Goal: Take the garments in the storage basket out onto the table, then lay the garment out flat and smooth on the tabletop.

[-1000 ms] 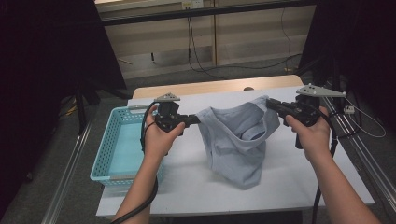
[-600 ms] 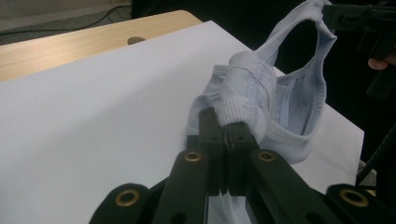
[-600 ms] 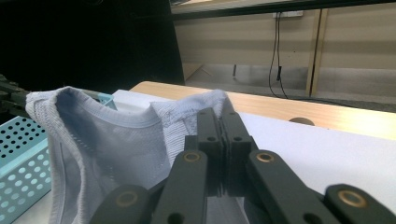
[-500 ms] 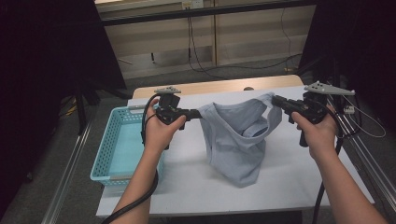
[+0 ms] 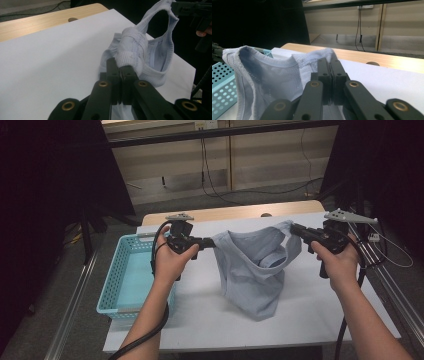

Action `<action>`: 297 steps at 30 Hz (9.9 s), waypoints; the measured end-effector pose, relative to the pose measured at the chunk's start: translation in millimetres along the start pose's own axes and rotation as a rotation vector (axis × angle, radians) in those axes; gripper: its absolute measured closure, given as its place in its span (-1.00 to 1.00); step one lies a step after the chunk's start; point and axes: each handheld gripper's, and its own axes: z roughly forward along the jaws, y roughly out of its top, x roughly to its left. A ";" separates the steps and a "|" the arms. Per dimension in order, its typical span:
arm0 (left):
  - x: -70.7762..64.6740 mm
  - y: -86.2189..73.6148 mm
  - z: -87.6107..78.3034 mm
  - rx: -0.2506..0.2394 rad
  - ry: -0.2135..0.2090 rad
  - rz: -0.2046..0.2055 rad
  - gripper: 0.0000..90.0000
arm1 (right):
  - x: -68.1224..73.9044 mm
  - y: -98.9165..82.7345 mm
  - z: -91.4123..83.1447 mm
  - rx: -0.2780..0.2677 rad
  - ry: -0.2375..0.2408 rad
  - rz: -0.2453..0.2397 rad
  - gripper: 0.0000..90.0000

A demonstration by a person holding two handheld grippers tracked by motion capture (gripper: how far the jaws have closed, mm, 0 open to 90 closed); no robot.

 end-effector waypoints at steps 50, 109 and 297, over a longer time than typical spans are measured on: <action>38.2 -27.1 40.8 0.059 0.225 -0.050 -0.58 | -6.4 -7.6 34.8 0.058 -0.127 -0.053 -0.67; 80.7 -27.9 81.5 0.267 0.238 -0.082 0.95 | -17.2 -106.6 7.9 0.114 -0.054 0.005 -0.65; 1.6 -102.5 25.1 0.083 0.133 -0.074 0.91 | -15.8 -117.7 28.7 0.334 -0.060 -0.154 0.54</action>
